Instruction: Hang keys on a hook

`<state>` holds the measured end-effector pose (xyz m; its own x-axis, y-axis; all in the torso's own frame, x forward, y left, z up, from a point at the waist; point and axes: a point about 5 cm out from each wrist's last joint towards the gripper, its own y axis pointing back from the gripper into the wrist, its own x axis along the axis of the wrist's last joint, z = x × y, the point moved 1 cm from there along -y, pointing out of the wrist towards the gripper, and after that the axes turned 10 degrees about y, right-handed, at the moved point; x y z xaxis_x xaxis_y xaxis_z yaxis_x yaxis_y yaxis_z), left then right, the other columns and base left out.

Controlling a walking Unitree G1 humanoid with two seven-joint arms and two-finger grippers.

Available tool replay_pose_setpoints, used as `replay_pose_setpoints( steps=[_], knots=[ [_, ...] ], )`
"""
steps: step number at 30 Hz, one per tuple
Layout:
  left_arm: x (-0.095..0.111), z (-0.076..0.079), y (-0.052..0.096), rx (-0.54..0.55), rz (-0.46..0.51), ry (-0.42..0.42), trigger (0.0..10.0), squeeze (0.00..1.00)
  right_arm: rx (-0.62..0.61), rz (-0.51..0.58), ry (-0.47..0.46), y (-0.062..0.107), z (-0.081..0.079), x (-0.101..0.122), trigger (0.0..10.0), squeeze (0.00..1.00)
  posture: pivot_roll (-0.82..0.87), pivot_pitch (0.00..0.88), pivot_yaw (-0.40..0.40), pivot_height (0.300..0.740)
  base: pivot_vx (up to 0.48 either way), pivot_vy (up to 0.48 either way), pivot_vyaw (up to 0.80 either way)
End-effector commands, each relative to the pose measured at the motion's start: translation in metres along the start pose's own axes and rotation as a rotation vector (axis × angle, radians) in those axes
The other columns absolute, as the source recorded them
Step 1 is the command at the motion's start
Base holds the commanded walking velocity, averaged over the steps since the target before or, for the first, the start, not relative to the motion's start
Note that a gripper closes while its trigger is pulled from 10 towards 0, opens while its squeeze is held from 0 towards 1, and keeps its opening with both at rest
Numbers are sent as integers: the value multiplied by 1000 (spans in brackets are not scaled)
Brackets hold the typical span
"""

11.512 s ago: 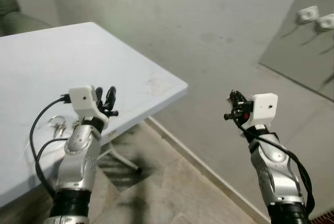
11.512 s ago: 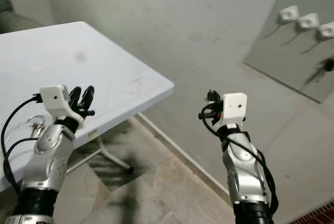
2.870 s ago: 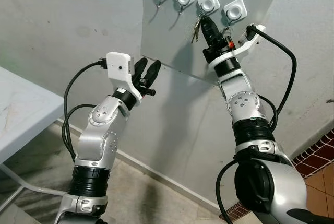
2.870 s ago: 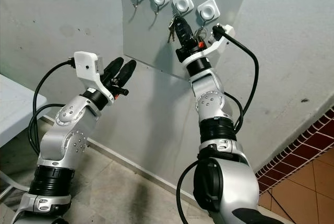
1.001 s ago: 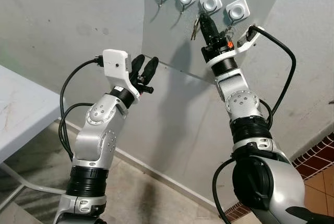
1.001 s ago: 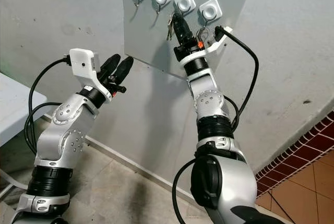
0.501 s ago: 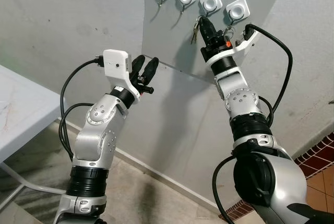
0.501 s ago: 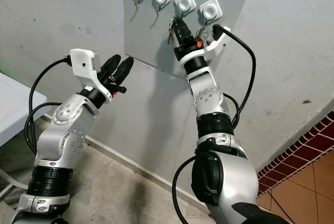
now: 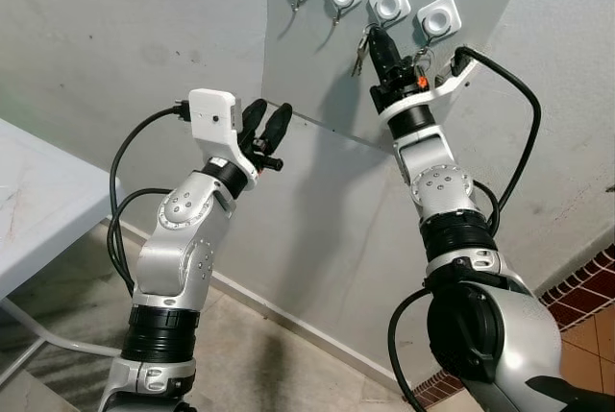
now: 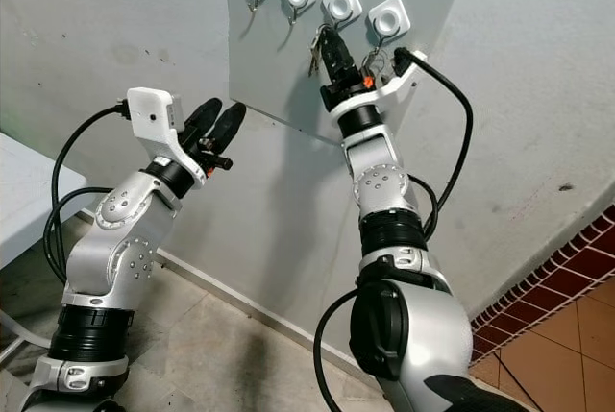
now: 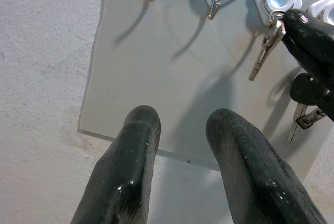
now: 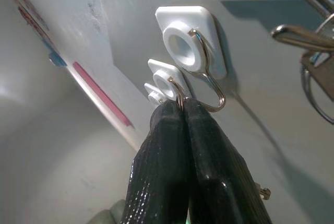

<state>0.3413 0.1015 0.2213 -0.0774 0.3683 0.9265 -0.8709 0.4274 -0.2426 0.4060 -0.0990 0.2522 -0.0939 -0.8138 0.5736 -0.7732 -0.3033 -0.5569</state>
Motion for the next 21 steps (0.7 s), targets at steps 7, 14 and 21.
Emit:
replay_pose_setpoints(
  steps=[7, 14, 21],
  knots=[
    [2, 5, -1, -19, 2, -3, 10000, 0, 5, 58, 1, 2, 1, 11, 10000, 0, 230, 0, -123, 736, 0, 0, 0],
    [2, 5, -1, -18, 0, -3, 10000, 0, -4, 57, 1, 4, 3, 11, 10000, 0, 228, 0, -120, 736, 0, 0, 0],
    [3, 5, 0, -17, -1, -3, 10000, 0, -1, 54, -2, 0, 1, 11, 10000, 0, 229, 0, -120, 736, 0, 0, 0]
  ],
)
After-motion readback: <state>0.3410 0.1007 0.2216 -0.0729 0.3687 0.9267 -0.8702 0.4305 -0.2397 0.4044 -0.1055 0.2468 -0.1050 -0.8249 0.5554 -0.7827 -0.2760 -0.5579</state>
